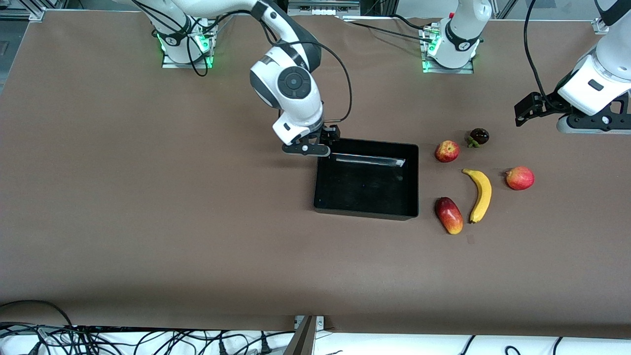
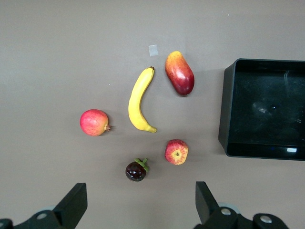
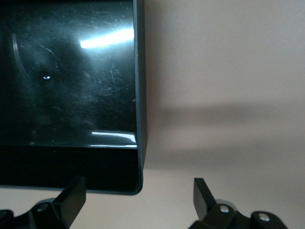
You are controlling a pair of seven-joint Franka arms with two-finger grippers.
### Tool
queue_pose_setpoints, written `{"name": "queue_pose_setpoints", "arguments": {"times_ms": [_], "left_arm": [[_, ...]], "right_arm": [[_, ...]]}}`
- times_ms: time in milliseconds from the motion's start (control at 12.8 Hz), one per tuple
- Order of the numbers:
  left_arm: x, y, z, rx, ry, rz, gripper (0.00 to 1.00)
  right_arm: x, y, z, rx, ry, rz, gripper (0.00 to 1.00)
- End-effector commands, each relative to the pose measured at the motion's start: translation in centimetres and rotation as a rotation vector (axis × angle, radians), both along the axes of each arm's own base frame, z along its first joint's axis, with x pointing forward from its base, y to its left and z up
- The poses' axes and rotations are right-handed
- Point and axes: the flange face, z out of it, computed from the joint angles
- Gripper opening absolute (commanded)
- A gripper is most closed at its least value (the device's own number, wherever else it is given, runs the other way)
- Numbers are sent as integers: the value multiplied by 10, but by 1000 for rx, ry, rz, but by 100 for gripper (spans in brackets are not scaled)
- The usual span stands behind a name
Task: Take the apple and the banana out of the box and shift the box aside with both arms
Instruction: 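Reach the right gripper to the rim of the empty black tray, then lower the right gripper and close it on the tray rim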
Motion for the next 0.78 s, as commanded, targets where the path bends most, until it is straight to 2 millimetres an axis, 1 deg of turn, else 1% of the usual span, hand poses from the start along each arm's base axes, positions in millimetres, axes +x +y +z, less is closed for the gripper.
{"name": "queue_pose_setpoints", "arguments": {"times_ms": [0,78,311,467,545,623,700], "left_arm": [[-3,-3,8,-22,2,-21,100],[-3,-2,7,-22,5,-21,100],[-3,-3,7,-22,5,-21,100],[-3,-4,8,-22,3,-22,100],[-3,-3,7,-22,5,-22,100],[-3,-3,7,-22,5,-21,100],[-3,-3,8,-22,3,-21,100]], "right_arm": [[-3,17,-15,-8,-30,-8,100],[0,18,-20,-12,-35,-11,100],[-5,23,-40,-44,-47,22,100],[-5,23,-49,-47,-57,30,98],[-5,23,-55,-57,-56,37,95],[-5,23,-56,-60,-60,42,85],[-5,22,-62,-66,-56,44,67]]}}
